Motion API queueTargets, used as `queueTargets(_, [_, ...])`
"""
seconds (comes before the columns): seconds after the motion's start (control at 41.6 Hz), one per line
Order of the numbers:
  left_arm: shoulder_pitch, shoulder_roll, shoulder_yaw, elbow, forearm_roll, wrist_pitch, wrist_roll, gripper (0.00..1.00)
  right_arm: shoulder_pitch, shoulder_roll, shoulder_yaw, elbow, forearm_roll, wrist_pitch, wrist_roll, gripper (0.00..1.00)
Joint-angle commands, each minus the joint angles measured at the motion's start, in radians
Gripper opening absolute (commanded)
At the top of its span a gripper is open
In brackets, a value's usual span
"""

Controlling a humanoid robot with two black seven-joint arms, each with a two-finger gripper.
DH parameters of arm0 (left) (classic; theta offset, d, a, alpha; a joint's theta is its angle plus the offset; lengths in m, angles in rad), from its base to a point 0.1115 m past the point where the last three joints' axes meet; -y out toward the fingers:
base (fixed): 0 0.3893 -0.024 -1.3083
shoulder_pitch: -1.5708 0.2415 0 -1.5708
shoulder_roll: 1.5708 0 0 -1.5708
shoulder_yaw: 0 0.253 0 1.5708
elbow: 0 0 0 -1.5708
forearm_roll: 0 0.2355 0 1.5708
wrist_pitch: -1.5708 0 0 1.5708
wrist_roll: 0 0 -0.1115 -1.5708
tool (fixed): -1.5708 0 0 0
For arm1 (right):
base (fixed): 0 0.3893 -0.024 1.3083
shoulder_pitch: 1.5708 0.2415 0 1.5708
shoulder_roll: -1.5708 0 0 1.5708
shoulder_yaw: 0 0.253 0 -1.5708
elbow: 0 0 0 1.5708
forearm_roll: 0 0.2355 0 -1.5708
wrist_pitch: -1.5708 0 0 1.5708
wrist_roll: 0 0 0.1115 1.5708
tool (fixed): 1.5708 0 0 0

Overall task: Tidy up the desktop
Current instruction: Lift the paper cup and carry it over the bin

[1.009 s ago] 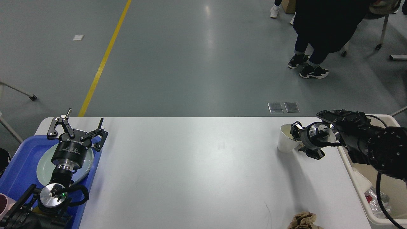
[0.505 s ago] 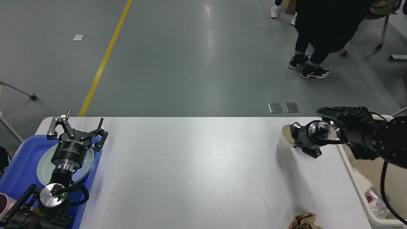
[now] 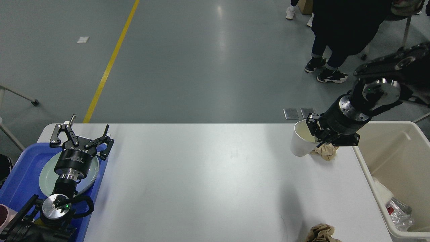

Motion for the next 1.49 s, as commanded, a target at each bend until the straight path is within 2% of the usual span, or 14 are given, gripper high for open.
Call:
queueTargets(0.0, [0.0, 0.0, 0.0, 0.0, 0.0, 0.0, 0.0, 0.96, 0.188, -0.005, -0.016, 0.159, -0.07, 0.079, 0.002, 0.0])
queueTargets(0.096, [0.0, 0.0, 0.0, 0.0, 0.0, 0.0, 0.0, 0.96, 0.334, -0.002, -0.018, 0.285, -0.084, 0.131, 0.001, 0.0])
queueTargets(0.264, [0.0, 0.0, 0.0, 0.0, 0.0, 0.0, 0.0, 0.96, 0.443, -0.004, -0.013, 0.402, -0.087, 0.135, 0.002, 0.0])
queueTargets(0.409, [0.0, 0.0, 0.0, 0.0, 0.0, 0.0, 0.0, 0.96, 0.447, -0.005, -0.03, 0.41, -0.136, 0.126, 0.016, 0.0])
queueTargets(0.553, [0.0, 0.0, 0.0, 0.0, 0.0, 0.0, 0.0, 0.96, 0.455, -0.005, -0.087, 0.402, -0.155, 0.125, 0.088, 0.0])
queueTargets(0.745, [0.0, 0.0, 0.0, 0.0, 0.0, 0.0, 0.0, 0.96, 0.446, -0.025, -0.154, 0.371, -0.17, 0.112, 0.105, 0.0])
queueTargets(0.841, [0.0, 0.0, 0.0, 0.0, 0.0, 0.0, 0.0, 0.96, 0.429, -0.053, -0.197, 0.325, -0.19, 0.112, 0.131, 0.0])
queueTargets(0.961, [0.0, 0.0, 0.0, 0.0, 0.0, 0.0, 0.0, 0.96, 0.394, -0.06, -0.292, 0.262, -0.221, 0.112, 0.252, 0.0])
queueTargets(0.985, [0.0, 0.0, 0.0, 0.0, 0.0, 0.0, 0.0, 0.96, 0.371, -0.062, -0.33, 0.236, -0.224, 0.112, 0.297, 0.0])
queueTargets(1.033, [0.0, 0.0, 0.0, 0.0, 0.0, 0.0, 0.0, 0.96, 0.351, -0.065, -0.367, 0.212, -0.224, 0.112, 0.32, 0.0])
queueTargets(1.178, [0.0, 0.0, 0.0, 0.0, 0.0, 0.0, 0.0, 0.96, 0.239, -0.155, -0.415, 0.069, -0.225, 0.108, 0.322, 0.0])
queueTargets(1.226, [0.0, 0.0, 0.0, 0.0, 0.0, 0.0, 0.0, 0.96, 0.153, -0.208, -0.41, -0.027, -0.239, 0.108, 0.322, 0.0])
queueTargets(1.466, [0.001, 0.0, 0.0, 0.0, 0.0, 0.0, 0.0, 0.96, -0.206, -0.315, -0.325, -0.383, -0.241, 0.108, 0.322, 0.0])
